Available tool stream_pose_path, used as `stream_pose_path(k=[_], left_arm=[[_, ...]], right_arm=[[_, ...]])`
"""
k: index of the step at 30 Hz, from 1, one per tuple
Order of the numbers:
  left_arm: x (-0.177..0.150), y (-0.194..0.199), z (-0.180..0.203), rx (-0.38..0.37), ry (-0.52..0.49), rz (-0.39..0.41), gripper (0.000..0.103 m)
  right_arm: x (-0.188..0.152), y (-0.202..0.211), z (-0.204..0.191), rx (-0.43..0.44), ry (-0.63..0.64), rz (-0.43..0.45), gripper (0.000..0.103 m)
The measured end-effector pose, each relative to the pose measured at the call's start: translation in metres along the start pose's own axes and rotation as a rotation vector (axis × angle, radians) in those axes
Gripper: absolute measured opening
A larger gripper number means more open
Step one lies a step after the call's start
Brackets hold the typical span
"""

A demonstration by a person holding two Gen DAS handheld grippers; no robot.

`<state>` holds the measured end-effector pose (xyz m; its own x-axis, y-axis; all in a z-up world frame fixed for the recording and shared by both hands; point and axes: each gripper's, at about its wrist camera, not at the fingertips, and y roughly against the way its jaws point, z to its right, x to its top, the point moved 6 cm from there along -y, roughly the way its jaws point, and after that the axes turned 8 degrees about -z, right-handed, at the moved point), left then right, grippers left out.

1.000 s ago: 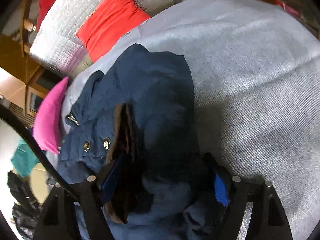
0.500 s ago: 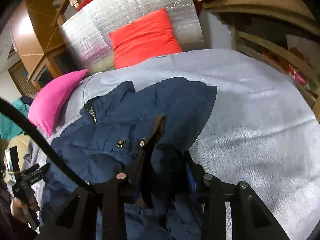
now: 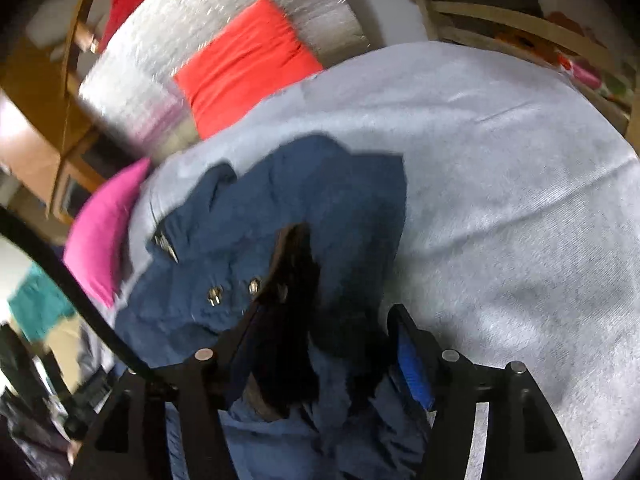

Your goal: Fold large clothes

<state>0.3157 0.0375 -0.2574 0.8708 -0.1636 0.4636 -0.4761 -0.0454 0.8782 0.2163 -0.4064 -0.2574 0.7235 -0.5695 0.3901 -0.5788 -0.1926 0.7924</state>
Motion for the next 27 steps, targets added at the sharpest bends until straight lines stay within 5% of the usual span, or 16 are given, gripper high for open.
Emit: stream_pose_path(k=[7,16,18,22,27], left_arm=[[0.008,-0.008,-0.022,-0.116,0.124,-0.041,0.087],[0.007,-0.033,-0.021,-0.284,0.194,-0.123,0.084],[0.011,-0.030,-0.015,-0.300,0.187,-0.116,0.076],[0.017,-0.029,-0.002,-0.233,0.133,-0.109,0.075],[0.017,-0.035,-0.007,-0.241,0.162,-0.153,0.077]], right_arm=[[0.030,0.005,0.021,0.116,-0.126,0.046,0.075],[0.020,-0.044,0.012,0.195,-0.066,-0.156,0.073],[0.016,-0.038,-0.006,0.201,0.002,-0.149,0.062],[0.017,-0.018,-0.032,0.175,0.120,-0.071,0.062],[0.023,-0.038,0.001,0.115,-0.030,-0.145,0.064]])
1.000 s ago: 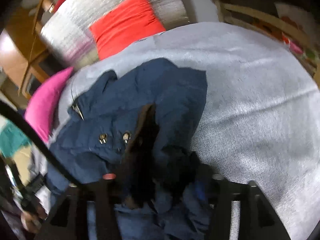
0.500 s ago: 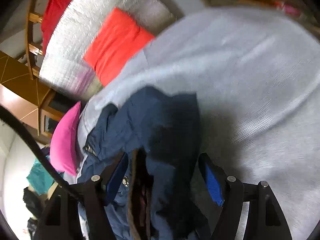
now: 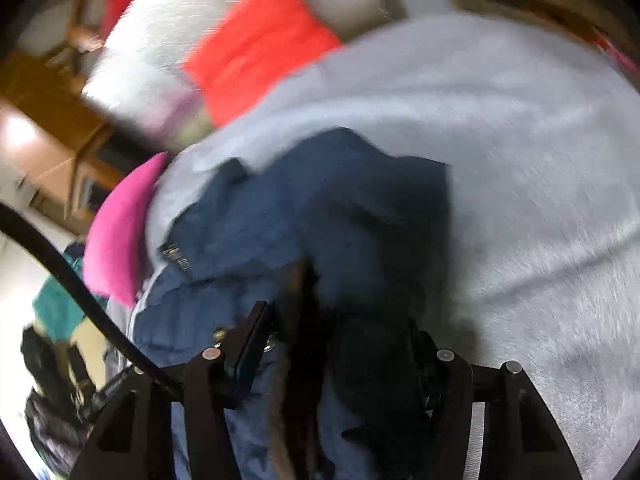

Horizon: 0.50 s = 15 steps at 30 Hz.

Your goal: Fold large clothes

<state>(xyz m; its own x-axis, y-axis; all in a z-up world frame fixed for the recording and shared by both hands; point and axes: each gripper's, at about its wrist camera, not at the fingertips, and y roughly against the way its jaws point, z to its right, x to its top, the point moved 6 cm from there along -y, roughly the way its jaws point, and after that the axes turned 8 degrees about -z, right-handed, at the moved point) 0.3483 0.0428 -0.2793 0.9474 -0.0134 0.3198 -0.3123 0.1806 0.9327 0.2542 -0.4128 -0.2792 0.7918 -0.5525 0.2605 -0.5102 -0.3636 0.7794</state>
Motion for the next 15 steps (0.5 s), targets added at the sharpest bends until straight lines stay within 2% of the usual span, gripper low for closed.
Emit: stream_pose_path(k=[4,6,10,13,15], left_arm=[[0.005,0.005,-0.011,-0.017,0.039,0.005,0.078],[0.006,0.007,-0.017,-0.035,0.061,0.003,0.079],[0.008,0.012,-0.024,-0.040,0.080,0.019,0.079],[0.011,0.020,-0.029,-0.003,0.073,0.056,0.079],[0.014,0.019,-0.031,0.018,0.065,0.064,0.079]], right_arm=[[0.015,0.011,0.008,0.056,-0.064,0.052,0.075],[0.023,0.011,0.010,0.062,-0.075,0.069,0.076],[0.036,0.008,0.019,0.024,-0.106,0.082,0.077],[0.054,0.013,0.023,-0.046,-0.099,0.137,0.077],[0.065,0.022,0.024,-0.050,-0.099,0.190,0.079]])
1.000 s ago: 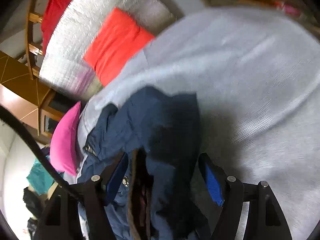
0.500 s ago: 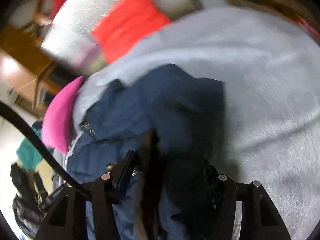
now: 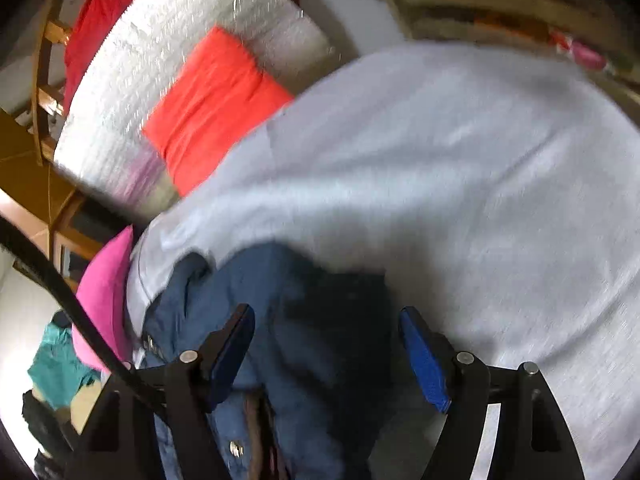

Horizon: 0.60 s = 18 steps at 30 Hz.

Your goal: Fold large clothes

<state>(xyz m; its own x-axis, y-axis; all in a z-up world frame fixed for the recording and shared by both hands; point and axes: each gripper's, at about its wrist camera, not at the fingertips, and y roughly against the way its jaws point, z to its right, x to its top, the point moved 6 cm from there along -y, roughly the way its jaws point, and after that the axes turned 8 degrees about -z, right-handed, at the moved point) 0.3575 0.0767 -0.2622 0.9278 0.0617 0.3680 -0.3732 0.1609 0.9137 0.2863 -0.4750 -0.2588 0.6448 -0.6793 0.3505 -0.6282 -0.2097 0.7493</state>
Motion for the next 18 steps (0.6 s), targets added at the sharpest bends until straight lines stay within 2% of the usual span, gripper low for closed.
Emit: stream_pose_path(k=[3,6,9,11,13,15,18], left_arm=[[-0.003,-0.010,-0.002,0.014,-0.008,-0.031,0.079],[-0.005,-0.014,0.000,0.029,-0.028,-0.037,0.078],[-0.005,-0.015,0.002,0.035,-0.044,-0.030,0.078],[-0.005,-0.017,0.004,0.026,-0.047,-0.034,0.074],[-0.004,-0.022,0.007,-0.014,-0.046,-0.044,0.058],[-0.002,-0.023,0.011,-0.042,-0.047,-0.047,0.048],[0.000,-0.020,0.017,-0.019,-0.072,-0.030,0.047]], right_arm=[[0.013,-0.002,-0.003,0.026,0.004,0.004,0.081],[0.014,-0.022,-0.019,0.029,0.060,-0.056,0.081],[0.012,-0.045,-0.030,-0.046,0.118,-0.093,0.082],[0.008,-0.059,-0.031,-0.077,0.150,-0.106,0.075],[0.003,-0.061,-0.031,-0.138,0.190,-0.093,0.061],[0.001,-0.055,-0.035,-0.110,0.212,-0.112,0.037],[0.000,-0.037,-0.059,-0.066,0.257,-0.072,0.033]])
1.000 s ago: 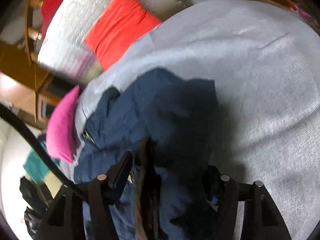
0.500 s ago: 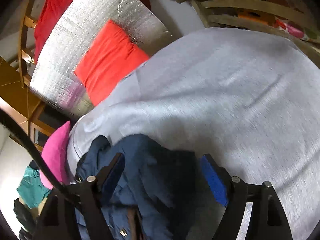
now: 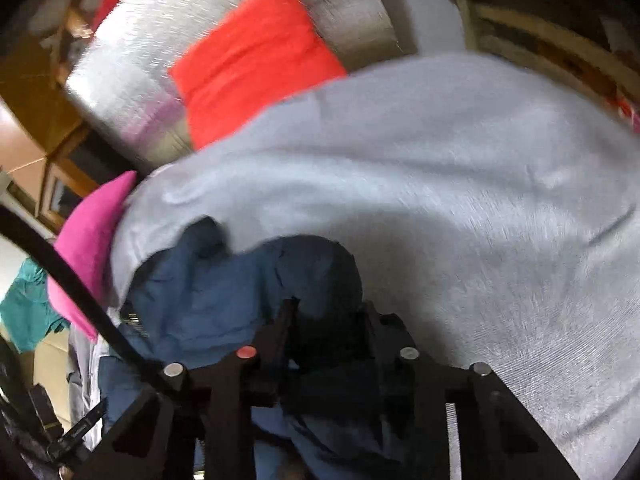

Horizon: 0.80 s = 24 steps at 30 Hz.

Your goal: Fold large clothes

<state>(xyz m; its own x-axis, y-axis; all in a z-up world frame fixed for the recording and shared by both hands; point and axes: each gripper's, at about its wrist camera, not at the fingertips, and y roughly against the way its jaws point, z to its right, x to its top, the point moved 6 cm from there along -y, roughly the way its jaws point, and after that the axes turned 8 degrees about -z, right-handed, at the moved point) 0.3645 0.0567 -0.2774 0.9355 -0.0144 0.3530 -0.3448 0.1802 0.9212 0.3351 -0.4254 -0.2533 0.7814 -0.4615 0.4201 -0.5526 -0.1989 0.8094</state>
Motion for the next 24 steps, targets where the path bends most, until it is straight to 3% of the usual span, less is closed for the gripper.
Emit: stream_pose_path(k=[3,5,7,9,11,12,13,15,20,24], left_arm=[[-0.001,0.002,0.000,-0.001,-0.002,0.001,0.047],[-0.002,0.000,-0.004,0.002,0.015,-0.007,0.050],[-0.004,-0.002,-0.008,0.035,0.015,-0.018,0.067],[-0.004,-0.002,-0.010,0.064,0.014,-0.023,0.072],[-0.006,0.003,-0.011,0.049,0.021,-0.032,0.072],[-0.006,0.008,-0.011,0.035,0.023,-0.032,0.072],[-0.007,0.012,-0.012,0.026,0.024,-0.028,0.071],[-0.009,0.020,-0.012,0.010,0.026,-0.016,0.072],[-0.019,0.043,-0.012,-0.030,0.019,0.013,0.072],[-0.032,0.045,-0.025,-0.033,0.033,-0.011,0.073]], right_arm=[[0.001,0.017,-0.020,-0.005,0.074,0.067,0.032],[-0.003,0.011,-0.016,-0.024,0.064,0.051,0.032],[-0.010,-0.004,0.001,-0.069,0.012,-0.016,0.032],[-0.015,-0.003,0.008,-0.079,-0.021,-0.027,0.033],[-0.017,0.016,0.007,-0.016,-0.052,-0.011,0.045],[-0.019,0.029,0.008,0.013,-0.080,0.007,0.070],[-0.024,0.043,0.011,0.047,-0.112,0.036,0.087],[-0.034,0.064,0.016,0.106,-0.153,0.084,0.088],[-0.075,0.078,0.041,0.125,-0.213,0.035,0.088],[-0.105,0.071,0.053,0.178,-0.265,-0.026,0.088]])
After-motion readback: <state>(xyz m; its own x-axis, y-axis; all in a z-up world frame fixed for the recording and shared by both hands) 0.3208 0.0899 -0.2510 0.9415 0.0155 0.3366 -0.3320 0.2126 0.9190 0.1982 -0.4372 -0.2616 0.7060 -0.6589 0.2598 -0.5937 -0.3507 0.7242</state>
